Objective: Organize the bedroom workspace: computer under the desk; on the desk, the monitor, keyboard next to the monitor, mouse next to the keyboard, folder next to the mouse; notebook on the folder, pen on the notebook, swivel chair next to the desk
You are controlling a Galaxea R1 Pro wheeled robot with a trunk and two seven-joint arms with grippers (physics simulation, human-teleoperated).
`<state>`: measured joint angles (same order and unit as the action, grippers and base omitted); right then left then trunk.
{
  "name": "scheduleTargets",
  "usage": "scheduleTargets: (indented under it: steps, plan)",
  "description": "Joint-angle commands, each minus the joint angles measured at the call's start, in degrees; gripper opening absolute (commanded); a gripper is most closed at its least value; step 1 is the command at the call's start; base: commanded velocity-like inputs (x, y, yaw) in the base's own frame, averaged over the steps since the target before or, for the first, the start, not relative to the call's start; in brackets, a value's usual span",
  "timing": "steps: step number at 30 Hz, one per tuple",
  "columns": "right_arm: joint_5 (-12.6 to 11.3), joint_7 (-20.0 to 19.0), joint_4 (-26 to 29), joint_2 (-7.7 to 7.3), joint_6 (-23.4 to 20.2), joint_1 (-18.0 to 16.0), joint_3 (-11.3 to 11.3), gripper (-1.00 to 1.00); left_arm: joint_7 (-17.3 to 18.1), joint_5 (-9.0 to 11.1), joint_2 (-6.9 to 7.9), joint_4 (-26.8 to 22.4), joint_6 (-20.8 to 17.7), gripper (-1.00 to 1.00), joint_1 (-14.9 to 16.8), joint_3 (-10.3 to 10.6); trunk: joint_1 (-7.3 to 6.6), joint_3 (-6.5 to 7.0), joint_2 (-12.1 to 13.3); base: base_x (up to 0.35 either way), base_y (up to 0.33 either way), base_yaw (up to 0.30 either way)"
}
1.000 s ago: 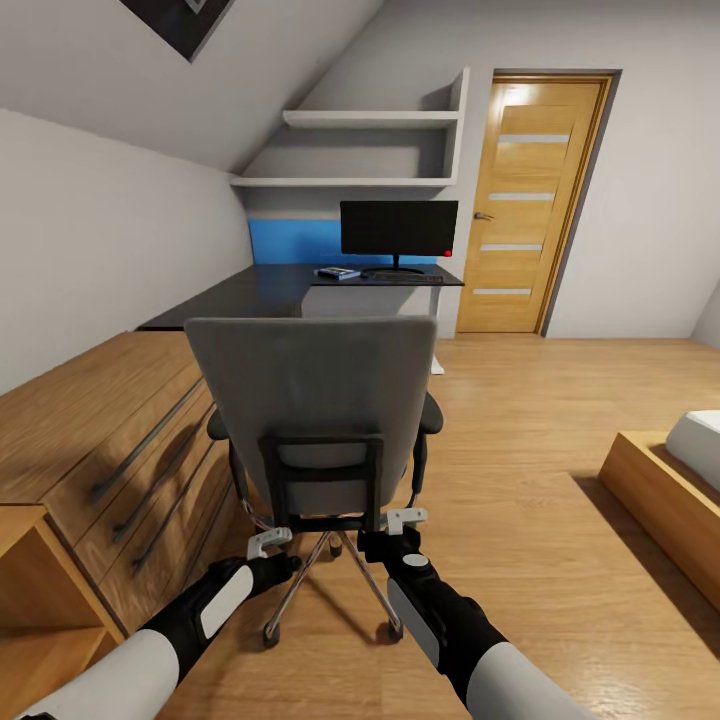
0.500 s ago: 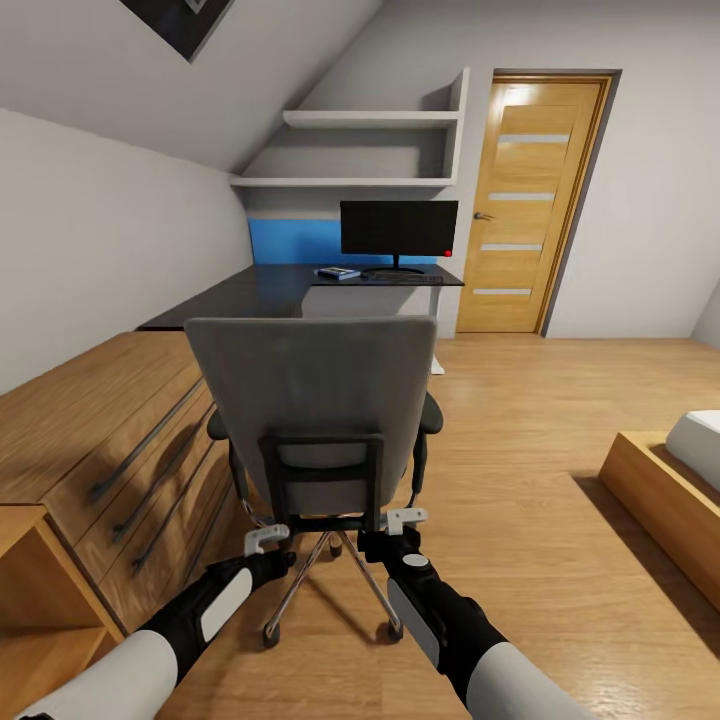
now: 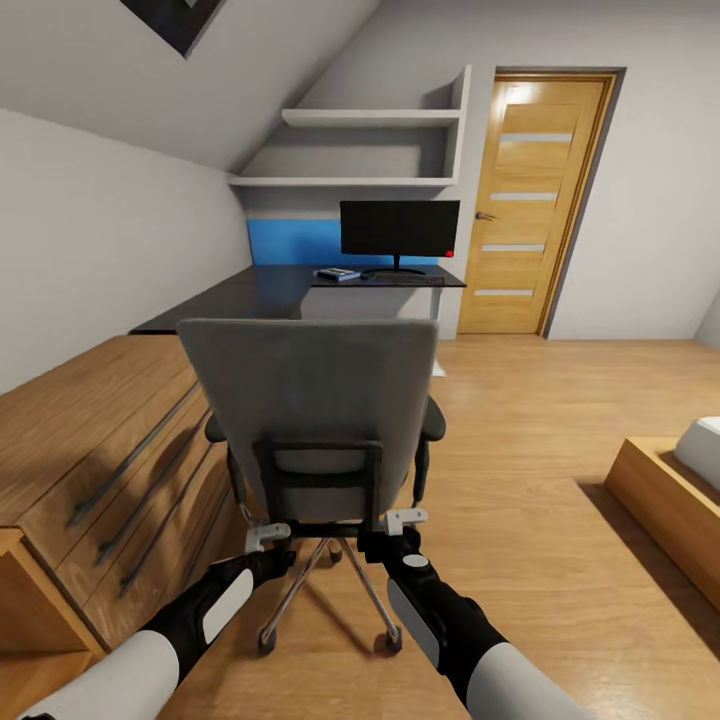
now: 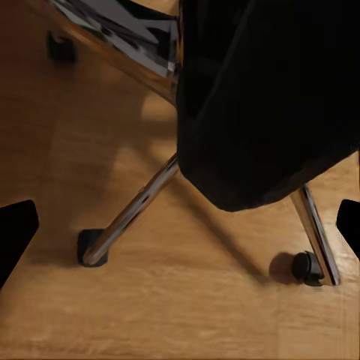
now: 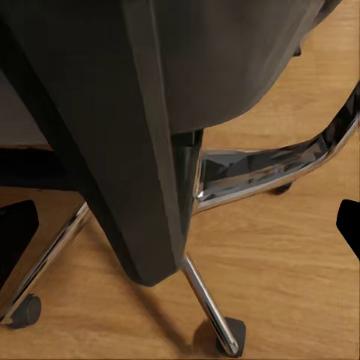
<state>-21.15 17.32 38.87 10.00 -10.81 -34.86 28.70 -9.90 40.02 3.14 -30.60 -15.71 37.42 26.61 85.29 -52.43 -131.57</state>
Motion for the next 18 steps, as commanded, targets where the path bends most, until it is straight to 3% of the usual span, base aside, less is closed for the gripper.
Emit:
scheduleTargets:
  steps: [1, 18]
  plan:
    - [-0.3, 0.4, 0.1, 0.0, -0.2, 0.0, 0.2, 1.0, -0.6, 0.5, 0.1, -0.2, 0.1, 1.0, 0.0, 0.5, 0.0, -0.06, 0.0, 0.07, 0.0, 0.0]
    - [-0.3, 0.5, 0.1, 0.0, -0.2, -0.1, 0.2, 1.0, -0.5, 0.5, 0.1, -0.2, 0.5, 1.0, 0.0, 0.5, 0.0, -0.06, 0.0, 0.013, 0.0, 0.0]
